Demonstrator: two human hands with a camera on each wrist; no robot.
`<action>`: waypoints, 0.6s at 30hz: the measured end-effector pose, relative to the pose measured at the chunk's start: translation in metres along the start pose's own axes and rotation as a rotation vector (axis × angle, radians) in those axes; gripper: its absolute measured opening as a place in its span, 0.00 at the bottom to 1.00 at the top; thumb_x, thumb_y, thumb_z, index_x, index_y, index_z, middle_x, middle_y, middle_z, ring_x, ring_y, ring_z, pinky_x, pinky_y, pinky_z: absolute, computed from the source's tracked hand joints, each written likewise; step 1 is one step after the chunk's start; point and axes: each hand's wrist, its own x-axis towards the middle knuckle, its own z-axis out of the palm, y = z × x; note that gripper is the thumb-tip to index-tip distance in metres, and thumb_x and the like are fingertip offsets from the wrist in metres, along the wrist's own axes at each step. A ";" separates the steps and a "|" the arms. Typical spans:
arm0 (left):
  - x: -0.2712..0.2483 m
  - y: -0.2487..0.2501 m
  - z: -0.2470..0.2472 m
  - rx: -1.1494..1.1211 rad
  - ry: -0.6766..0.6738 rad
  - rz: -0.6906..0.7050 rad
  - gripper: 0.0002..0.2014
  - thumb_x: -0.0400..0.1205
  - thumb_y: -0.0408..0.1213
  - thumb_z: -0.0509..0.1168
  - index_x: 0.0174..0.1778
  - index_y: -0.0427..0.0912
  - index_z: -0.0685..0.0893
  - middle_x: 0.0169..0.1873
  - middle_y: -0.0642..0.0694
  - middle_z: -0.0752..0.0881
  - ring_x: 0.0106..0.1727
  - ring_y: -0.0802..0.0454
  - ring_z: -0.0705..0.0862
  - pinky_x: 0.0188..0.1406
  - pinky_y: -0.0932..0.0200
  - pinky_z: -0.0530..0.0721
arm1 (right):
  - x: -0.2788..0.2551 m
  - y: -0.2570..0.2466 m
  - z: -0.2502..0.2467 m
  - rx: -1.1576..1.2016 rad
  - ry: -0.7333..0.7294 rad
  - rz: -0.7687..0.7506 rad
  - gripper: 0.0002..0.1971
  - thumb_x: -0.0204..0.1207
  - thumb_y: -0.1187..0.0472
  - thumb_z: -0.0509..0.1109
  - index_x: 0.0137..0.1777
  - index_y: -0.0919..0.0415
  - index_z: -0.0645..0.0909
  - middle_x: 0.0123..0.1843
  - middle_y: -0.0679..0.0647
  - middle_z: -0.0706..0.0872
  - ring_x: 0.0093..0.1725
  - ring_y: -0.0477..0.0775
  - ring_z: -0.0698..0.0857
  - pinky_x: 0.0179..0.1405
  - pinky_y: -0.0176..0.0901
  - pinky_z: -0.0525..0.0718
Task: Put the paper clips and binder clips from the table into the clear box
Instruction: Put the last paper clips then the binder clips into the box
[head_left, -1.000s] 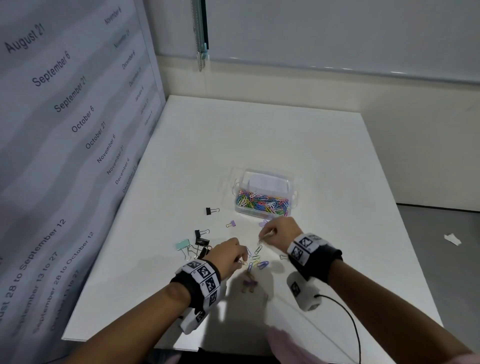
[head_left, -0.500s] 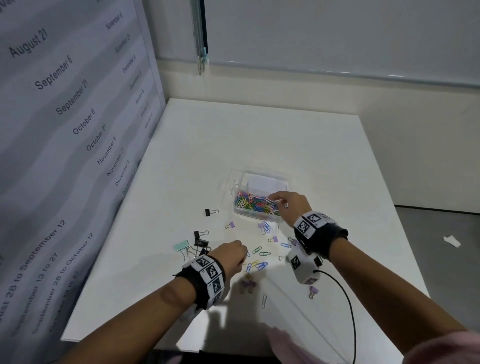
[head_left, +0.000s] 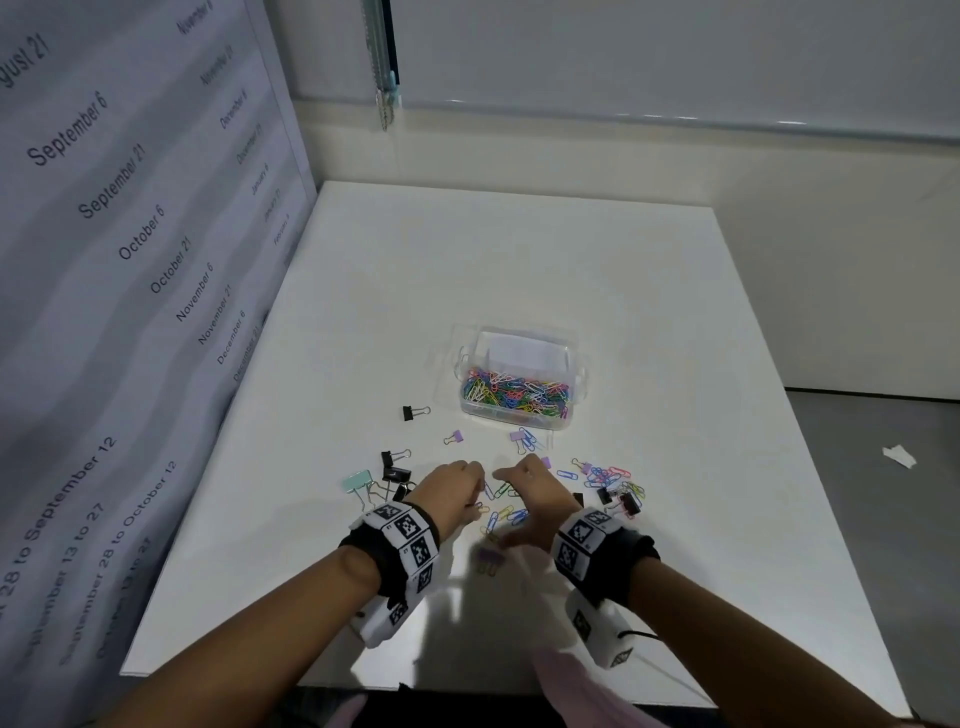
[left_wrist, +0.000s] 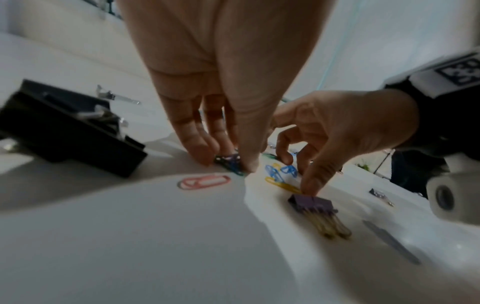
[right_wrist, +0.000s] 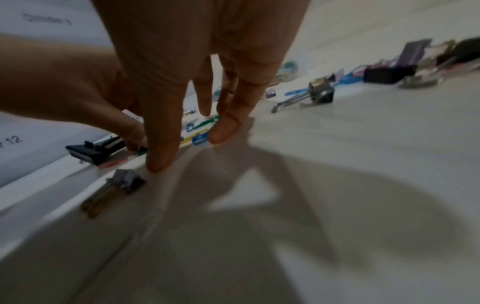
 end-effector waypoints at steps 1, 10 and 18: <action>-0.001 -0.001 0.001 -0.043 0.017 -0.020 0.16 0.77 0.34 0.69 0.58 0.37 0.75 0.52 0.39 0.81 0.53 0.42 0.80 0.53 0.53 0.75 | 0.002 0.000 0.001 0.036 0.006 0.011 0.43 0.57 0.53 0.83 0.72 0.62 0.70 0.63 0.63 0.73 0.60 0.59 0.77 0.54 0.36 0.73; -0.010 0.005 0.015 -0.164 0.034 -0.028 0.29 0.70 0.38 0.75 0.67 0.42 0.74 0.57 0.42 0.75 0.56 0.46 0.78 0.54 0.60 0.74 | 0.006 -0.002 -0.004 -0.019 -0.046 0.048 0.12 0.70 0.61 0.73 0.53 0.61 0.86 0.56 0.61 0.84 0.58 0.59 0.81 0.54 0.40 0.73; -0.004 0.012 0.022 -0.084 0.071 0.015 0.16 0.76 0.35 0.69 0.60 0.41 0.80 0.58 0.40 0.77 0.59 0.43 0.77 0.60 0.55 0.74 | 0.002 0.006 -0.018 -0.031 -0.018 0.058 0.11 0.70 0.61 0.72 0.52 0.62 0.85 0.53 0.58 0.88 0.56 0.56 0.83 0.48 0.36 0.70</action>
